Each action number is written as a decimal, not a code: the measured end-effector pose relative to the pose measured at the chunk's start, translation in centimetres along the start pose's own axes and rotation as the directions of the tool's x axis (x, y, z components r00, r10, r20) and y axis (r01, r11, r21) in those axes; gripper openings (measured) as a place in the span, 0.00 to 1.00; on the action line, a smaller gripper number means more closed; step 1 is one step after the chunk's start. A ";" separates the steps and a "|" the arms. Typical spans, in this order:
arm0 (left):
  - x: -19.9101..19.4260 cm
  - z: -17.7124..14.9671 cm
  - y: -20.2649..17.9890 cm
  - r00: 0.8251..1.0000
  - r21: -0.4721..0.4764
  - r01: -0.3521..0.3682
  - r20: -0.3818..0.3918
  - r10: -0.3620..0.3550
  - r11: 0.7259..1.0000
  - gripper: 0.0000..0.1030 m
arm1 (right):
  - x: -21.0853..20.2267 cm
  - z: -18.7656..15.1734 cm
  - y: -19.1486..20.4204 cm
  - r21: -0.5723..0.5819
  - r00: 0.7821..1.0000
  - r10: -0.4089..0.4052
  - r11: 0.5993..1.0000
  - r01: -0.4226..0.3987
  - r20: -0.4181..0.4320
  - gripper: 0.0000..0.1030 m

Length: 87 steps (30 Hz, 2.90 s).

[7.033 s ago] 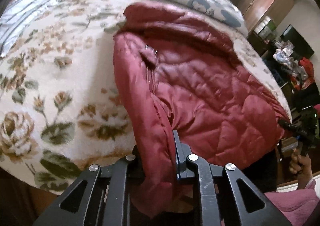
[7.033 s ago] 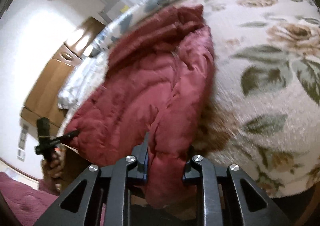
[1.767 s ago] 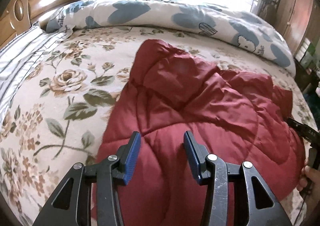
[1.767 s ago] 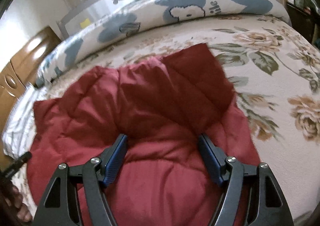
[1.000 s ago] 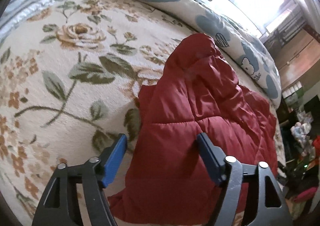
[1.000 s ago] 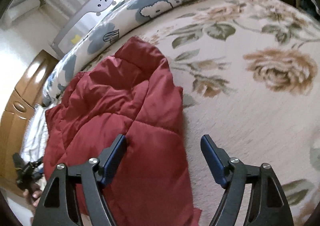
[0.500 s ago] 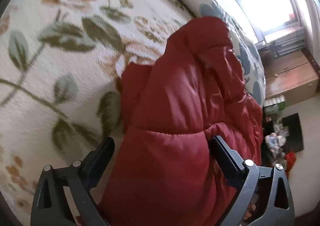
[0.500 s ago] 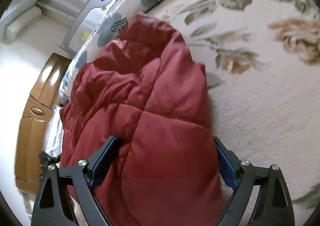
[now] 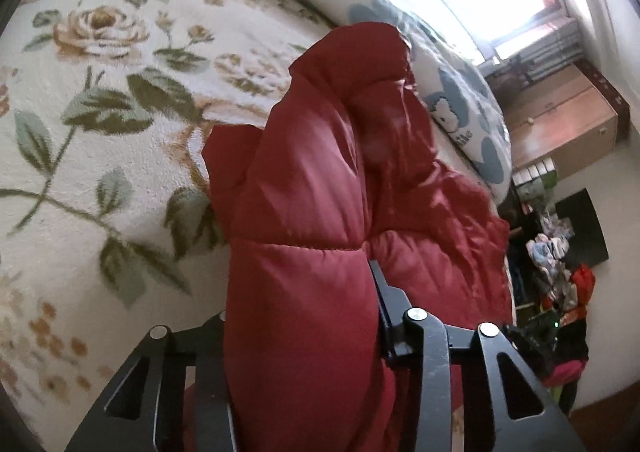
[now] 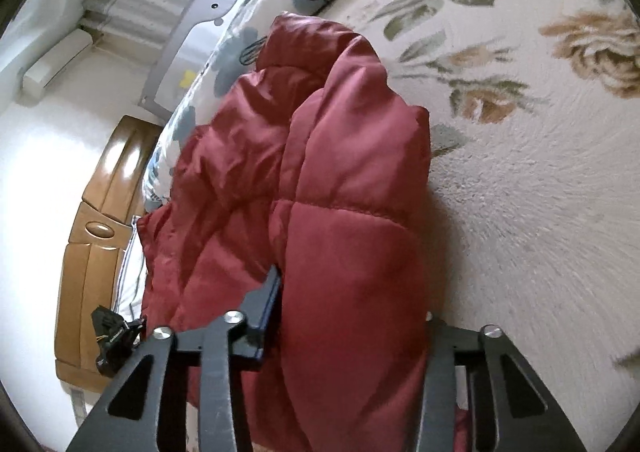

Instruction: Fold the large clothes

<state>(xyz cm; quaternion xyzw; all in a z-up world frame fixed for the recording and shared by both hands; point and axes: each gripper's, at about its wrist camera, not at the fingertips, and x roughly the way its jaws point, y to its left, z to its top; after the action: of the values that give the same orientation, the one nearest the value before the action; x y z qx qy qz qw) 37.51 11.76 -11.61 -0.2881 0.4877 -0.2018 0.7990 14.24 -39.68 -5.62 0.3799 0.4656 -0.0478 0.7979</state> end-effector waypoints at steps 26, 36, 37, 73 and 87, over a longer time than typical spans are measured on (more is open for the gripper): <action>-20.8 -17.4 1.7 0.998 0.069 -0.028 -0.049 0.031 0.997 0.37 | -9.5 -13.7 0.0 -0.029 0.994 0.041 0.999 -0.044 -0.103 0.39; -22.0 -18.4 0.0 0.980 0.120 -0.193 -0.018 0.197 0.974 0.52 | -9.1 -14.3 -0.3 -0.055 0.995 -0.013 0.998 0.008 -0.099 0.53; -22.1 -18.4 -0.3 0.978 0.125 -0.207 -0.011 0.210 0.970 0.56 | -9.1 -14.4 -0.2 -0.056 0.995 -0.018 0.998 0.012 -0.098 0.57; -17.5 -11.9 -7.6 0.896 0.209 -0.443 0.134 0.423 0.872 0.20 | -6.4 -6.1 5.4 -0.247 0.955 -0.252 0.926 0.286 0.158 0.17; -12.5 -9.9 -4.7 0.866 0.124 -0.500 0.056 0.497 0.857 0.20 | -3.3 -5.6 3.3 -0.205 0.934 -0.337 0.912 0.355 0.118 0.19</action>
<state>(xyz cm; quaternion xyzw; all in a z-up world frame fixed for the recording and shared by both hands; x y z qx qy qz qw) 22.94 13.16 -3.79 -0.1002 0.5222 -0.0174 0.8467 9.84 -34.57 -2.74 0.1973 0.4956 -0.1508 0.8323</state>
